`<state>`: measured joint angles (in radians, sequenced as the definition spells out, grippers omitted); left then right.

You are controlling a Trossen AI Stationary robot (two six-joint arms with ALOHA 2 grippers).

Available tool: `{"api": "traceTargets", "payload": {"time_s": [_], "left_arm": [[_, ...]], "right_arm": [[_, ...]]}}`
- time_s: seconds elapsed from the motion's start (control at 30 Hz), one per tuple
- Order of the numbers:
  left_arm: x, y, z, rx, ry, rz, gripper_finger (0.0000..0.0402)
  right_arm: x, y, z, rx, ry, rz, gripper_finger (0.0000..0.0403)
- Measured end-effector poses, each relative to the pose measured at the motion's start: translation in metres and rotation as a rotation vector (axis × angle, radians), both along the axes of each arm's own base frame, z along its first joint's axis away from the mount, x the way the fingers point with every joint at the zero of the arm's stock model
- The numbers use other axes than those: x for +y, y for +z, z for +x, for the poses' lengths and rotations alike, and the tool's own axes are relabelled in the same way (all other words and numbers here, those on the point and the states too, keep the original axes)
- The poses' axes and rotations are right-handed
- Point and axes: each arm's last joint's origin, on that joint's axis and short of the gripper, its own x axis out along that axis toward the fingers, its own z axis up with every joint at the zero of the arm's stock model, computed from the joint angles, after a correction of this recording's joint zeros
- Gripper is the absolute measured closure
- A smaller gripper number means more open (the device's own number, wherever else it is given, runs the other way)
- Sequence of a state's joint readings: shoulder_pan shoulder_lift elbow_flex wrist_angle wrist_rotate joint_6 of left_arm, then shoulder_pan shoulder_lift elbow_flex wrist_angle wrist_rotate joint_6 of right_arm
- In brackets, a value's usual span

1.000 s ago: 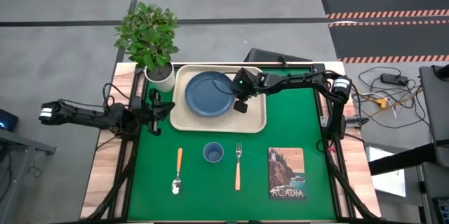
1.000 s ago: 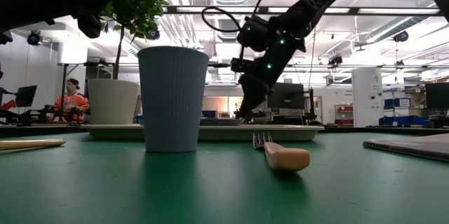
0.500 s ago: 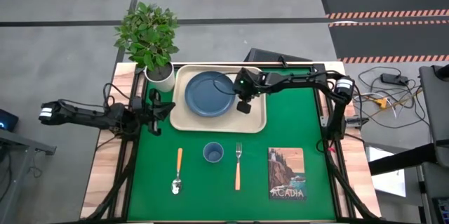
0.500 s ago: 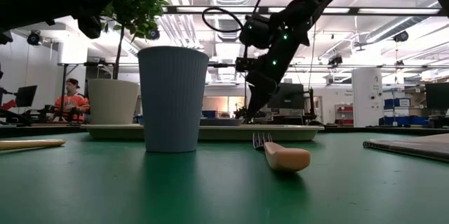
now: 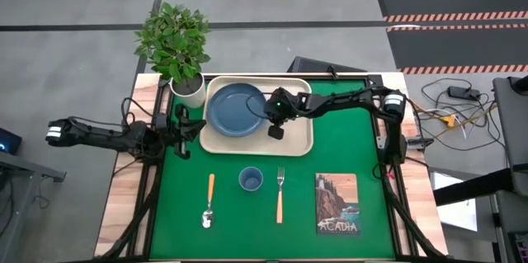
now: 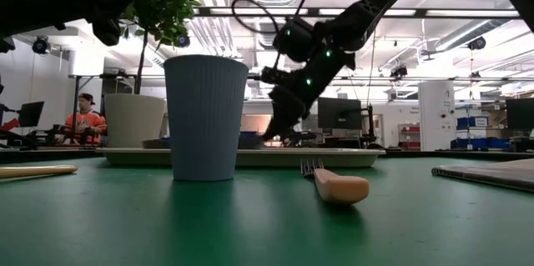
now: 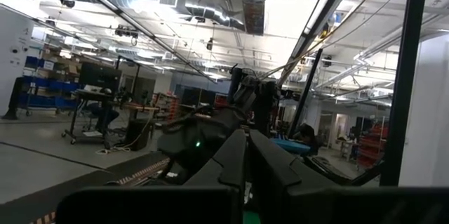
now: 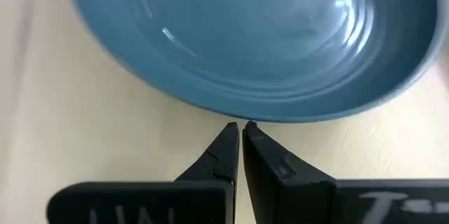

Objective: Pick and place plate/cup/fork/spoon on tray
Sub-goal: Put the blue plate on the white serving tray, then put the blue cup on the white serving tray at the top right of the blue plate

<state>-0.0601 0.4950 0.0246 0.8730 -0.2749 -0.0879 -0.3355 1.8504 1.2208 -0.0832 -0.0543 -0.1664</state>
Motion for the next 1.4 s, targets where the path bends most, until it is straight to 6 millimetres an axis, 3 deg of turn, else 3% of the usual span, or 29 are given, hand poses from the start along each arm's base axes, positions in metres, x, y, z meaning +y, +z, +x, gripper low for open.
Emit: {"api": "traceTargets", "payload": {"time_s": [0.17,0.37,0.57,0.73,0.9,1.07,1.4], "left_arm": [[0.000,0.000,0.000,0.000,0.000,-0.003,0.0402],[0.000,-0.002,0.002,0.017,0.000,-0.008,0.0402],[0.000,-0.005,0.005,0.043,0.000,-0.008,0.0402],[0.000,-0.005,0.005,0.050,0.000,-0.007,0.0402],[0.000,-0.006,0.006,0.055,-0.001,-0.008,0.0402],[0.000,-0.006,0.006,0.057,0.000,-0.007,0.0402],[0.002,-0.004,0.003,0.033,0.077,-0.031,0.0402]], "right_arm": [[0.002,0.018,-0.008,0.004,-0.012,0.004,0.0392],[0.023,0.053,-0.017,-0.030,-0.008,0.036,0.0392],[0.070,0.085,-0.026,-0.068,0.052,0.089,0.0392],[0.113,0.100,-0.038,-0.113,0.108,0.145,0.0392],[0.145,0.102,-0.054,-0.124,0.104,0.189,0.0392],[0.165,0.092,-0.072,-0.094,0.041,0.257,0.0392],[0.179,0.065,-0.099,0.083,-0.141,0.392,0.0392]]}}
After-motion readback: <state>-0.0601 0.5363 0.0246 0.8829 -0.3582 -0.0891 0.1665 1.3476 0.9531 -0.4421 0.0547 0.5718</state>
